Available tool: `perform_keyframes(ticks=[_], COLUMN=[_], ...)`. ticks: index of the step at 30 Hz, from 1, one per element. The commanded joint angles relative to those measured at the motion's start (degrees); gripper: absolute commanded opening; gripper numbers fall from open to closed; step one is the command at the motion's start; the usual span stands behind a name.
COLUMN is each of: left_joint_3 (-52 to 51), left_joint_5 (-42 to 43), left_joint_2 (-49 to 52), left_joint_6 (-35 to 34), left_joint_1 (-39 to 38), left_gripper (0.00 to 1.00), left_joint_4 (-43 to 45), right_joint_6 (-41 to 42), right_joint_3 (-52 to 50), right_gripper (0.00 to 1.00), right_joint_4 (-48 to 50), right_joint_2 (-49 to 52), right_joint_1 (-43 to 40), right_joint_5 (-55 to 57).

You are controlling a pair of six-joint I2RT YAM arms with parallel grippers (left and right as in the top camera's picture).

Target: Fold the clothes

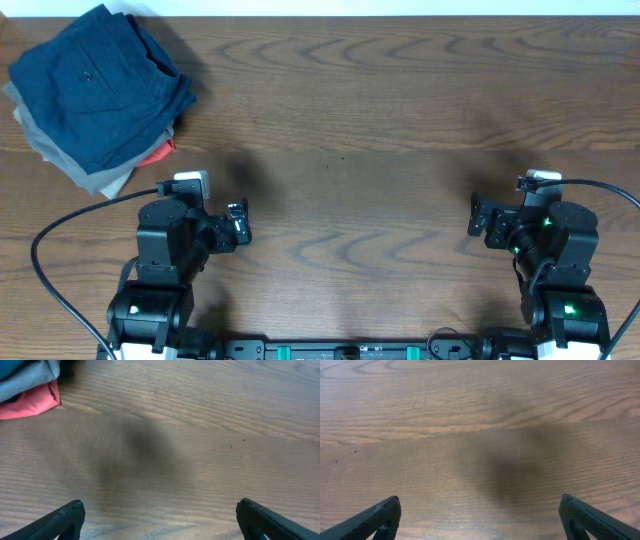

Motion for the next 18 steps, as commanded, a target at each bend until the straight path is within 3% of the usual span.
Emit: perform_keyframes(ticks=[1, 10, 18], left_joint_3=[-0.33, -0.33, -0.33], left_joint_5=[-0.7, -0.7, -0.7], left_joint_2=[-0.04, -0.04, -0.04], left_joint_6=[-0.28, -0.31, -0.28], left_joint_1=[0.0, 0.0, 0.0], left_gripper=[0.98, 0.98, 0.98], left_joint_4=[-0.13, -0.13, -0.13], right_joint_6=[0.68, -1.18, -6.21], right_joint_3=[-0.59, -2.62, -13.79], right_gripper=[0.99, 0.99, 0.99], right_joint_4=[-0.17, 0.15, 8.2], right_joint_2=[-0.35, -6.8, -24.46], right_joint_1=[-0.17, 3.56, 9.33], right_joint_5=[0.59, 2.38, 6.14])
